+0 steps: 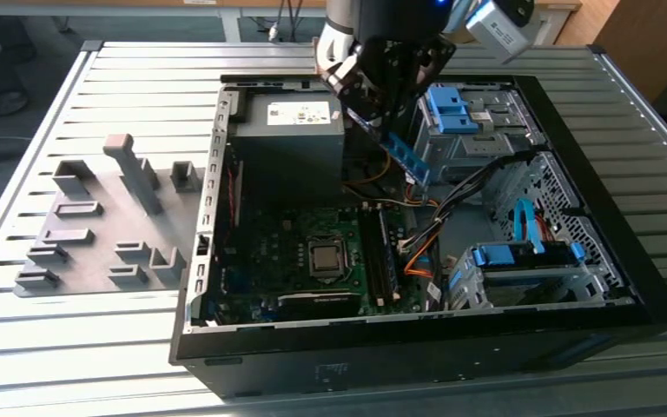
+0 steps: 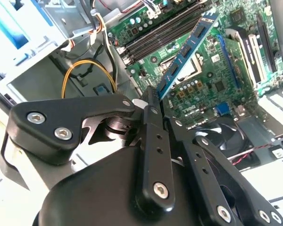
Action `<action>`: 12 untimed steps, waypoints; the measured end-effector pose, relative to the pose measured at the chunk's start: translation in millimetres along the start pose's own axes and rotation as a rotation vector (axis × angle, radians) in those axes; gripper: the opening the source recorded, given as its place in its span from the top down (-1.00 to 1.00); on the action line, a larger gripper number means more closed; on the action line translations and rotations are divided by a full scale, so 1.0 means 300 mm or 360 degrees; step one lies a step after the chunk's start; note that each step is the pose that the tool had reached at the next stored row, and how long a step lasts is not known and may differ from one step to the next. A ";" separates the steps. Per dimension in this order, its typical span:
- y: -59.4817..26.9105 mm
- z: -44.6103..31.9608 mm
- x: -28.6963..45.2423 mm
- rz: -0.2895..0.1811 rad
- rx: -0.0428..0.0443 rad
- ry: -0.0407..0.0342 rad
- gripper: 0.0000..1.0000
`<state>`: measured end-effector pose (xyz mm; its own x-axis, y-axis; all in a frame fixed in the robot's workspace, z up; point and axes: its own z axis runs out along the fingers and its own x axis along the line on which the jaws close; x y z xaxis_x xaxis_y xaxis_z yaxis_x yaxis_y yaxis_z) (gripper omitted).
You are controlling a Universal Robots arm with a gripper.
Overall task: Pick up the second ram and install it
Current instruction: 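Insert the second ram into the second slot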
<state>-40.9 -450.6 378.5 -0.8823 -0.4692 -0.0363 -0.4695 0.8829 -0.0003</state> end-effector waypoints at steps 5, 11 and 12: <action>0.002 0.002 -0.001 0.0101 0.0004 0.0000 0.72; 0.003 0.003 -0.002 0.0234 0.0008 0.0000 0.72; 0.003 0.004 -0.002 0.0254 0.0009 0.0000 0.72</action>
<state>-40.9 -449.4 377.4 -0.9457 -0.3229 -0.0364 -0.3231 0.9464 -0.0002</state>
